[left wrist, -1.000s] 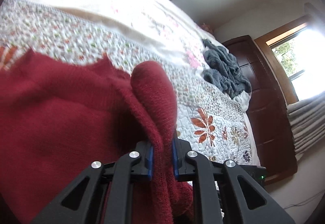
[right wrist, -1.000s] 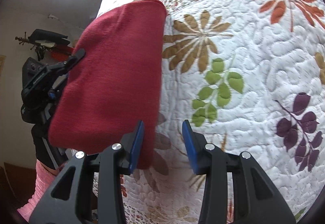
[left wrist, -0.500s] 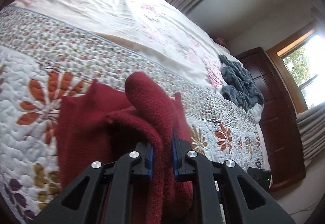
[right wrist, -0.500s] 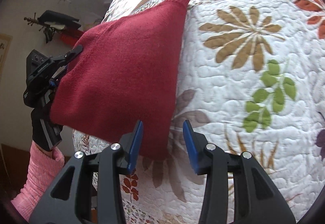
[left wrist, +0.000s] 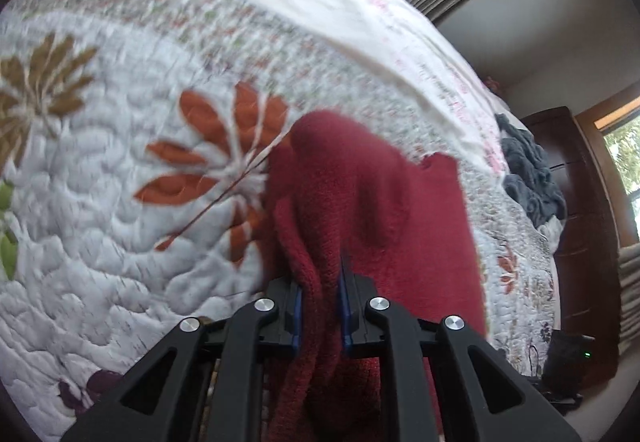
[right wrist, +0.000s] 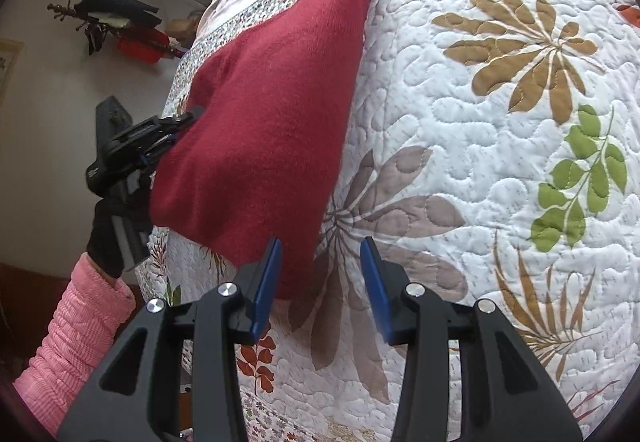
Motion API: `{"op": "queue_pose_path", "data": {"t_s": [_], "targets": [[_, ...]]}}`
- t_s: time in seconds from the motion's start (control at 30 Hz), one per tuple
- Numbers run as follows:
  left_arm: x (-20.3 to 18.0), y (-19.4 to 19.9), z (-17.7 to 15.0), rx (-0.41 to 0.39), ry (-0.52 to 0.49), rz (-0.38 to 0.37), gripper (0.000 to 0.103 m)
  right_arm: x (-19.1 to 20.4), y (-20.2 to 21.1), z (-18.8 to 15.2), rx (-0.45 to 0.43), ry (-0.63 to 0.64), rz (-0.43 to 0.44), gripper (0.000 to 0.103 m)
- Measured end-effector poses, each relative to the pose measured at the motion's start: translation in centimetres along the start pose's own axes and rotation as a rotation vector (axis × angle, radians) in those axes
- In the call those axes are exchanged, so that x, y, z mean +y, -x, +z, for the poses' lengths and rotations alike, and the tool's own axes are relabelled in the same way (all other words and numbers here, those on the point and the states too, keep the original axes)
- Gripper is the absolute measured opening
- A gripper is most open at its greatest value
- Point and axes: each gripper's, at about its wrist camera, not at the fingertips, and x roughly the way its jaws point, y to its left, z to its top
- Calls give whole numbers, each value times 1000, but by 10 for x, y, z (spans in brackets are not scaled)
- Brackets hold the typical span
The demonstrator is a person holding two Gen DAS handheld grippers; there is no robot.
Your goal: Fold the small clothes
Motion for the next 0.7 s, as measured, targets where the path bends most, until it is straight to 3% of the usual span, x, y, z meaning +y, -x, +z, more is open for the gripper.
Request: {"op": "queue_pose_path", "data": {"t_s": [0.13, 0.27, 0.43, 0.53, 0.67, 0.7], "targets": [[3, 3, -4, -4, 13, 0, 23, 5, -7, 3, 15, 4, -9, 41], [-9, 34, -14, -33, -30, 38, 25, 8, -8, 5, 7, -6, 18, 46], [-30, 84, -51, -63, -113, 4, 47, 11, -13, 4, 10, -31, 86, 55], [-35, 91, -71, -38, -120, -11, 53, 9, -22, 4, 25, -60, 109, 59], [-32, 75, -86, 14, -107, -22, 50, 4, -42, 4, 68, -106, 131, 59], [-31, 67, -88, 36, -102, -10, 34, 2, -47, 4, 85, -114, 130, 56]]}}
